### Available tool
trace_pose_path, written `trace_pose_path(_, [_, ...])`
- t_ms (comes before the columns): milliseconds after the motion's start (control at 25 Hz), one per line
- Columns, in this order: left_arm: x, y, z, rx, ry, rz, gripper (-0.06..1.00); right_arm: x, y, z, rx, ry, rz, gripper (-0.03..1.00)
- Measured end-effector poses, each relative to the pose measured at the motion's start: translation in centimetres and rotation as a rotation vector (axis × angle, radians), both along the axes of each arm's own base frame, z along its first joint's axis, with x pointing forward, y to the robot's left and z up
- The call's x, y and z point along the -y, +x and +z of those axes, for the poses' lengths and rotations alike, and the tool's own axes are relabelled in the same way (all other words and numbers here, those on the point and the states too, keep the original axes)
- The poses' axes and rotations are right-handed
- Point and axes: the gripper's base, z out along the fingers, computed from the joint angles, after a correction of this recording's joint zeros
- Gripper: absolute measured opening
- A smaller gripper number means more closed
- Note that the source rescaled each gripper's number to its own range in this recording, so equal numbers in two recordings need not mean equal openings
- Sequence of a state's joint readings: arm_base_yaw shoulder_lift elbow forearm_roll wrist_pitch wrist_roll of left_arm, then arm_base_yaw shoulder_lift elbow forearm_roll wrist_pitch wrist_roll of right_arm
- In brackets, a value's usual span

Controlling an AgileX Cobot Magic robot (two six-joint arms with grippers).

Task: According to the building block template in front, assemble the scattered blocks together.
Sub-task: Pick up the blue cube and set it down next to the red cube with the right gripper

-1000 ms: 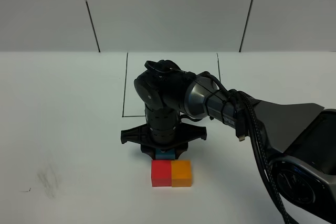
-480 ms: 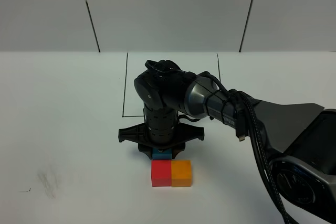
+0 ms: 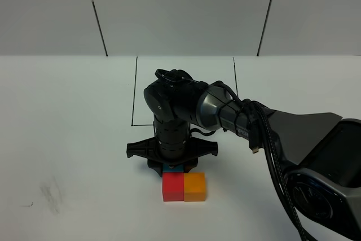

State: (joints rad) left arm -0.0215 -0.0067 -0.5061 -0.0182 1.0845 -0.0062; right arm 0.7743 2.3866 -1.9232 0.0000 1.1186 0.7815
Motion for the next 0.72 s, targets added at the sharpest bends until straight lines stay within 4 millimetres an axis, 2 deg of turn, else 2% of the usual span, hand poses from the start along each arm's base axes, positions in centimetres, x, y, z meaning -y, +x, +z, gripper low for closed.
trace_pose_path(720, [0.00, 0.00, 0.00, 0.000, 0.000, 0.000, 0.93, -0.01, 0.01, -0.36, -0.005, -0.006, 0.012, 0.22])
